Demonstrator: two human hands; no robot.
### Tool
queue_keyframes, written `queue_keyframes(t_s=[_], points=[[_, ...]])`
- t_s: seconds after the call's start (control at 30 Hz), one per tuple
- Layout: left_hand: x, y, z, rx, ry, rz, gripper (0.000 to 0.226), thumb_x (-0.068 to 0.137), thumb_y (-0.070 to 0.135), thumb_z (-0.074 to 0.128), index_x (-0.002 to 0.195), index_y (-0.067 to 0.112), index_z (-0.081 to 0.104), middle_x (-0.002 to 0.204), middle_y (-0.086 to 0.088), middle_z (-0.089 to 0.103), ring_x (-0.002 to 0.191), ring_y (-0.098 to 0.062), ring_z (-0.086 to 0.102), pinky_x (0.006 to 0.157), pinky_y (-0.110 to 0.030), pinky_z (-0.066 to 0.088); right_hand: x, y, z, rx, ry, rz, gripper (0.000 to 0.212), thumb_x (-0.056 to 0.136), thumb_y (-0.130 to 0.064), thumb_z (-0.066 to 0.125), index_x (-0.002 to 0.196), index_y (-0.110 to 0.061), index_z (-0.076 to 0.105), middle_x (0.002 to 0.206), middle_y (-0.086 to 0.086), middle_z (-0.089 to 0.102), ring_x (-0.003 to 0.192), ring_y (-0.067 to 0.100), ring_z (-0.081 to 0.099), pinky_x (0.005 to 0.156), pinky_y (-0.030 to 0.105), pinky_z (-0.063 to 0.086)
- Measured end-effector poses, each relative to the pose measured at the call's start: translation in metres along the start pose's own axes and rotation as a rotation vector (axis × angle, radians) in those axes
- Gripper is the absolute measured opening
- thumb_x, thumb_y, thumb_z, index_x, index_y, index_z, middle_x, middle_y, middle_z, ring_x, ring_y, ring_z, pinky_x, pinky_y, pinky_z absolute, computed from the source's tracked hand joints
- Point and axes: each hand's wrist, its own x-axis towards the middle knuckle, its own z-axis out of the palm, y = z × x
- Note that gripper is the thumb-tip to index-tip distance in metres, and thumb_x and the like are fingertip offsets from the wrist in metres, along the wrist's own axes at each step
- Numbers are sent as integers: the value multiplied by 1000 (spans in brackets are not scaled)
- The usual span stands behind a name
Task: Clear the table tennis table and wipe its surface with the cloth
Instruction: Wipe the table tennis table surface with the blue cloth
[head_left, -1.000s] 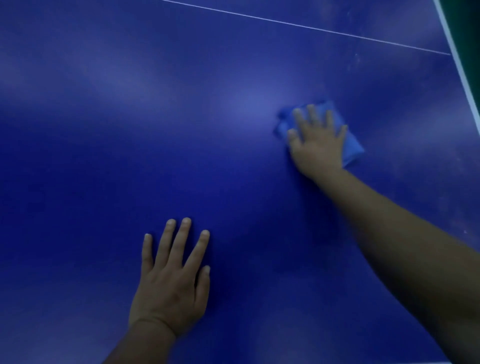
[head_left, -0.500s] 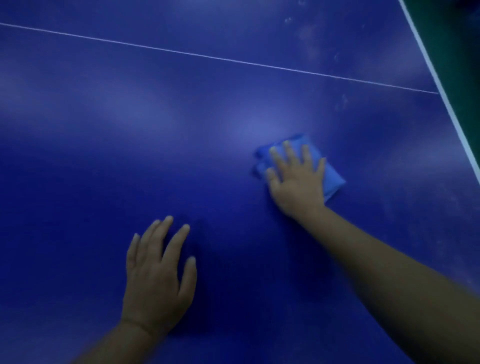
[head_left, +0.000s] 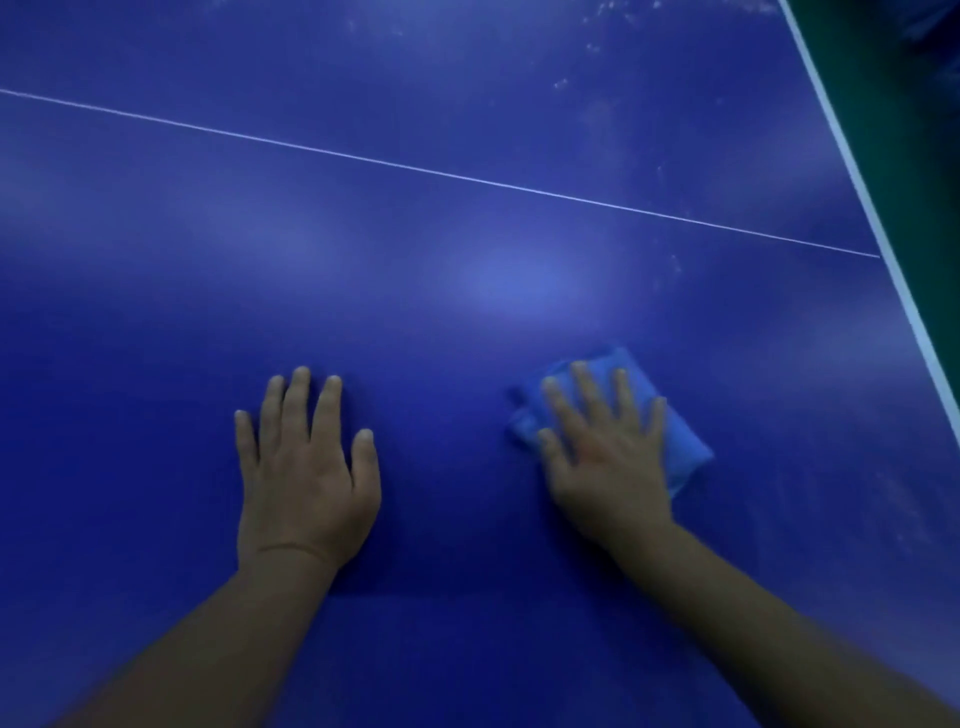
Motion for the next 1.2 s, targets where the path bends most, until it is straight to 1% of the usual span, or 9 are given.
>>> queue_keyframes(t_s=[0.13,0.23,0.47,0.53,0.63,0.7,0.9,1.1,1.2], points=[[2,1,1,10,7,-3,69,94,49,21,152,16,36,162,-10,24,152,-23,9,123,-48,-3,46,-78,14,113,21,-294,52,97,-49,38,146,-33,48,158,-2,37,149,35,23,117,67,8],[4,0,3,26,-10,-2,68,95,51,18,156,23,25,164,-9,19,152,-23,5,122,-48,-5,99,-55,13,91,-36,-266,57,95,-53,29,148,-36,44,159,-3,36,149,34,23,116,67,8],[5,1,2,74,-25,-3,62,96,50,22,152,27,37,161,-12,25,151,-28,9,119,-43,-11,151,104,-14,75,-60,617,58,102,-53,26,157,-38,20,167,-8,9,153,32,2,116,68,2],[6,2,1,82,-29,-3,62,96,50,22,151,26,39,161,-13,25,151,-29,9,118,-41,-11,145,68,-4,35,-14,521,57,102,-51,30,156,-38,24,166,-6,13,152,34,6,116,69,2],[7,3,1,100,-19,3,62,95,48,25,149,23,43,159,-17,29,149,-33,15,118,-49,-2,115,-11,11,46,19,-16,57,96,-53,32,150,-36,40,161,-3,32,149,37,21,114,69,6],[7,3,2,103,-30,-8,63,95,49,23,150,24,42,159,-16,28,150,-33,13,118,-54,1,109,-12,11,45,-68,-183,59,95,-55,28,150,-38,40,160,-5,33,150,34,20,116,67,6],[8,3,-1,104,-21,0,61,95,47,27,148,23,43,159,-17,29,149,-34,15,118,-45,-7,134,111,-13,61,-87,555,56,101,-52,27,156,-41,20,167,-10,9,153,29,4,117,66,3],[8,0,2,111,0,13,61,94,47,29,147,24,46,158,-17,30,148,-35,17,118,-48,-3,139,-33,14,27,33,74,60,93,-51,31,148,-34,44,159,-1,36,147,39,26,113,71,10],[9,1,4,102,47,21,61,90,45,32,144,21,51,155,-19,35,145,-39,25,114,-61,11,178,-114,21,73,-10,-69,56,98,-49,35,152,-36,35,163,-4,25,151,34,13,116,67,0]])
